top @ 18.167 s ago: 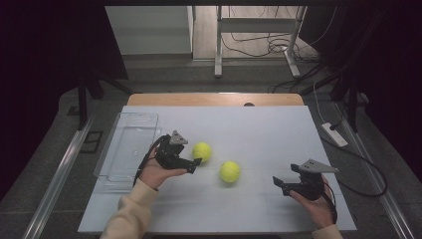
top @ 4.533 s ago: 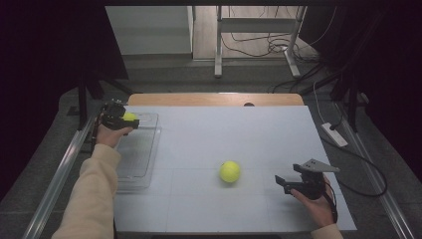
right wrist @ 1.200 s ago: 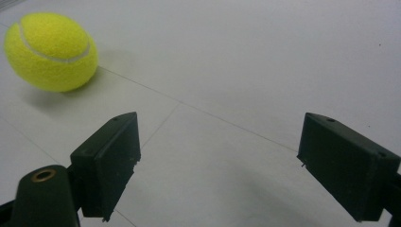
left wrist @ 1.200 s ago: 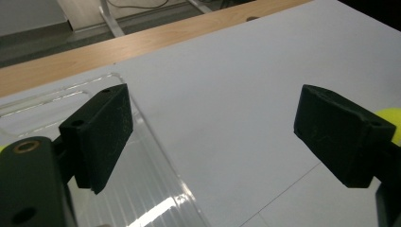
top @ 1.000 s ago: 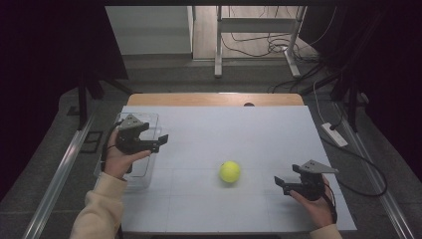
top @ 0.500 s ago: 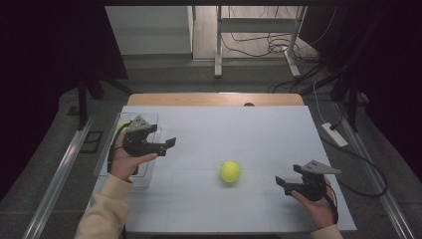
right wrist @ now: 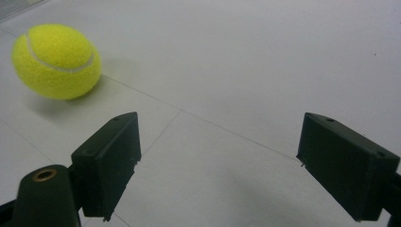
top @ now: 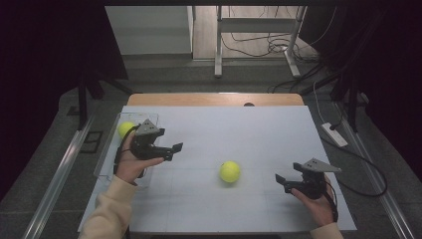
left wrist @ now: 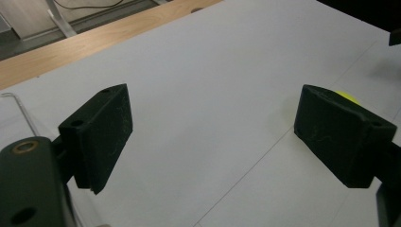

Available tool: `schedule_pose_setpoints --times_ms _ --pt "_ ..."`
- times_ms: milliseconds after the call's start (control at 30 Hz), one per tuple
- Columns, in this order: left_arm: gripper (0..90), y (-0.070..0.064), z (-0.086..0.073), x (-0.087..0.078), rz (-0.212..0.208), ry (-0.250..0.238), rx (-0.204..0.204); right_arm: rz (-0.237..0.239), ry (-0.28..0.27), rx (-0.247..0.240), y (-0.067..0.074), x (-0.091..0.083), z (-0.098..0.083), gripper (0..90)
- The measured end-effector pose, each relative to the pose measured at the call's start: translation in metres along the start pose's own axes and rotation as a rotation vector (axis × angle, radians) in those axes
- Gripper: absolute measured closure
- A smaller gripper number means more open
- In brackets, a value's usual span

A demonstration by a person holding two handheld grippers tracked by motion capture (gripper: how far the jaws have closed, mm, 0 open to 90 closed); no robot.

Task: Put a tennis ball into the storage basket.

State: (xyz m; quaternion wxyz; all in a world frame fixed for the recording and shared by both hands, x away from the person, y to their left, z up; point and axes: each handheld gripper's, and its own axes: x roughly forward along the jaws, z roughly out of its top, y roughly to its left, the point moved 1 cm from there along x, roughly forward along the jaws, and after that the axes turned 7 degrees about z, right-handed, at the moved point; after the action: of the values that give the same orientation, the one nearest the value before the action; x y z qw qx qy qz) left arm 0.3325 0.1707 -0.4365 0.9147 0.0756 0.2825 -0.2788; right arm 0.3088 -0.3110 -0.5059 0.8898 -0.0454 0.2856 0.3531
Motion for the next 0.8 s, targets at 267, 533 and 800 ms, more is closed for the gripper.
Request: schedule_pose_setpoints --times_ms 267,533,800 --pt "13.4 -0.008 0.003 0.004 -0.007 0.002 0.022 0.008 0.002 -0.009 -0.001 0.003 0.002 14.4" --pt "13.4 -0.020 0.008 0.004 -0.017 0.005 0.046 0.015 -0.002 -0.004 0.000 0.002 0.002 14.5" --pt "13.3 -0.030 0.010 0.011 -0.035 0.020 0.072 0.011 -0.001 -0.005 0.000 0.002 0.002 14.5"
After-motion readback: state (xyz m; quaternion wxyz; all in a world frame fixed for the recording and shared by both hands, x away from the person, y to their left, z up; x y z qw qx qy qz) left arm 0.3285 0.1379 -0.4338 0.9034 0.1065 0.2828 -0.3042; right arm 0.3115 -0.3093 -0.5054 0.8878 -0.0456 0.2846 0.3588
